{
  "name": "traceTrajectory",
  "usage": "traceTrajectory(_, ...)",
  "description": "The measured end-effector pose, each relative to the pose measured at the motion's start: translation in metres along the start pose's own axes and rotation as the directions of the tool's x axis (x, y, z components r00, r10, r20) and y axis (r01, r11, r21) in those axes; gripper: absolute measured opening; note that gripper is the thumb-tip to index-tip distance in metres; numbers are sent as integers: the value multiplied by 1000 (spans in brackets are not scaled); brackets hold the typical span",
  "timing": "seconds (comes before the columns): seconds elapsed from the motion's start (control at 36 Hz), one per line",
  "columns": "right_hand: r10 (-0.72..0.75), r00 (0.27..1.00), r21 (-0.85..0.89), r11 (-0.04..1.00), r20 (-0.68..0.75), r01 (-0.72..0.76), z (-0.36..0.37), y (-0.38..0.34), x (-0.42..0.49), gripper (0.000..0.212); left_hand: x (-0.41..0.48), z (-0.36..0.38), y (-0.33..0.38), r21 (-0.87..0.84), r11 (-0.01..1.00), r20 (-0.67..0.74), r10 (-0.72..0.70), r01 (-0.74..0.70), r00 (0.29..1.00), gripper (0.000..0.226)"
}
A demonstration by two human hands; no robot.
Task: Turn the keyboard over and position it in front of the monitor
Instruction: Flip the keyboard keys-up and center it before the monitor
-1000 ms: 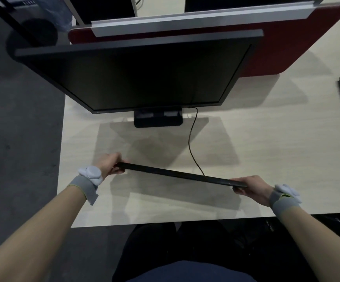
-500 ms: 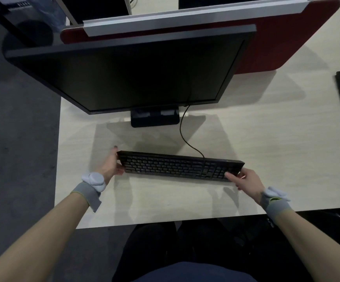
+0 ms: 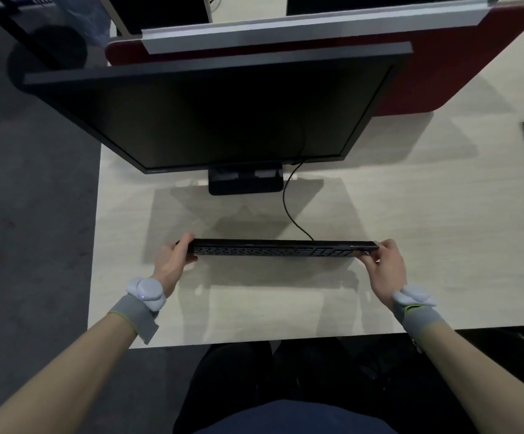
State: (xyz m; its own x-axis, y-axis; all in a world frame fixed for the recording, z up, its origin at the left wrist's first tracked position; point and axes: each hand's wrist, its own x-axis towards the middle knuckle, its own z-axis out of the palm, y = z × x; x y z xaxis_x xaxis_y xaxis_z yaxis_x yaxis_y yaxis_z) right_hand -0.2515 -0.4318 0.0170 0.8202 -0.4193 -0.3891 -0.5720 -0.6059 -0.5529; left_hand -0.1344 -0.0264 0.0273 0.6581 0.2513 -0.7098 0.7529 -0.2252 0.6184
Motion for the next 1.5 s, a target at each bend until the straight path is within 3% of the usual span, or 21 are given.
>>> traceTrajectory(0.11, 7, 999, 42, 999, -45, -5, -1, -4, 1, 30, -3, -1, -5, -104, 994, -54, -40, 35, 998, 21)
traceTrajectory(0.25, 31, 998, -85, 996, -51, -35, -5, -20, 2, 42, -9, -6, -17, 62, 998, -82, -27, 32, 996, 32)
traceTrajectory(0.44, 174, 981, -52, 984, 84, -170, -5, -42, -1, 32, -19, -2, -20, 310, 950, -40, 43, -29, 998, 16)
traceTrajectory(0.67, 329, 944, 91, 939, 34, -331, 9, -50, -6, 34, -18, -7, -26, 519, 852, 63, 42, -69, 997, 39)
traceTrajectory(0.78, 346, 937, 66, 935, 43, -348, 14, -50, -10, 43, -21, -9, -29, 568, 815, 97, 73, -116, 993, 43)
traceTrajectory(1.06, 416, 901, -68, 909, 121, -410, 19, -44, -12, 26, -19, -8, -22, 686, 717, 131, 44, -123, 990, 34)
traceTrajectory(1.14, 423, 900, -199, 896, 107, -398, 21, -50, -11, 25, -26, -2, -18, 739, 670, 101, 1, -76, 995, 38)
traceTrajectory(1.25, 400, 907, -358, 872, 131, -333, 27, -61, -14, 37, -31, 9, -20, 791, 611, 80, -50, -33, 996, 72)
traceTrajectory(1.36, 325, 934, -459, 860, 152, -224, 35, -63, -17, 23, -29, 11, -20, 821, 570, 79, -62, -30, 995, 70)
traceTrajectory(1.5, 316, 933, -464, 861, 172, -206, 38, -53, -17, 18, -24, 7, -16, 837, 546, 92, -81, -33, 992, 67)
